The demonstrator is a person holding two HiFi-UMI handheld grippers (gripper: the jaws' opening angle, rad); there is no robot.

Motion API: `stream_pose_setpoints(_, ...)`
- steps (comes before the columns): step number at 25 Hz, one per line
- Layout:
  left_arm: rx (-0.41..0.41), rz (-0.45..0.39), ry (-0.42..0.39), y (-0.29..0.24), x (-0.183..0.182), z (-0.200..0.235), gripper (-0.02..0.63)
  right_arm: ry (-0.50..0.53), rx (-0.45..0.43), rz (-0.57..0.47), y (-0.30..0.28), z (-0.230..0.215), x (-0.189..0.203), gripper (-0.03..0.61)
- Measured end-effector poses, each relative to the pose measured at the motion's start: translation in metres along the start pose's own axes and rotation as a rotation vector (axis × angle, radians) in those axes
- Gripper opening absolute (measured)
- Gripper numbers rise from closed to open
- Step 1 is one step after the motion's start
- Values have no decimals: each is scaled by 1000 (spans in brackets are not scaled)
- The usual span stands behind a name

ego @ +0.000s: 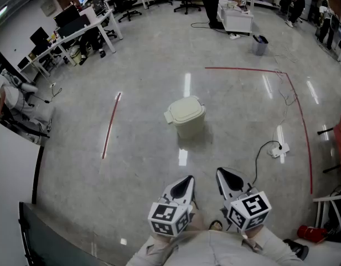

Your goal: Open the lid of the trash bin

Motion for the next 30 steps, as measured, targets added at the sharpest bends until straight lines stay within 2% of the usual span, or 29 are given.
stream_pose_setpoints(8, -44, -35, 5, 41, 23, -74, 5, 32, -3, -6, 84, 5, 38, 5)
stream_pose_setpoints(15, -42, -47, 4, 52, 22, -98, 5, 45, -45, 11, 113, 6, 43, 5)
stream_pose_setpoints(23, -43, -49, 13, 37, 11, -77, 5, 33, -51, 36, 89, 1, 38, 5)
stream_pose_setpoints(30, -40, -27, -3, 15, -8, -13, 5, 55, -57, 40, 22, 7, 15, 5)
Point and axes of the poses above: the fingertips, and each gripper's own axes: y backward along the fingers, z to its left, x out of its underside, the point moved 8 cm from there along y, backward along the fingers, and after that the axes turned 10 degrees about -y, right-handed, at the moved point
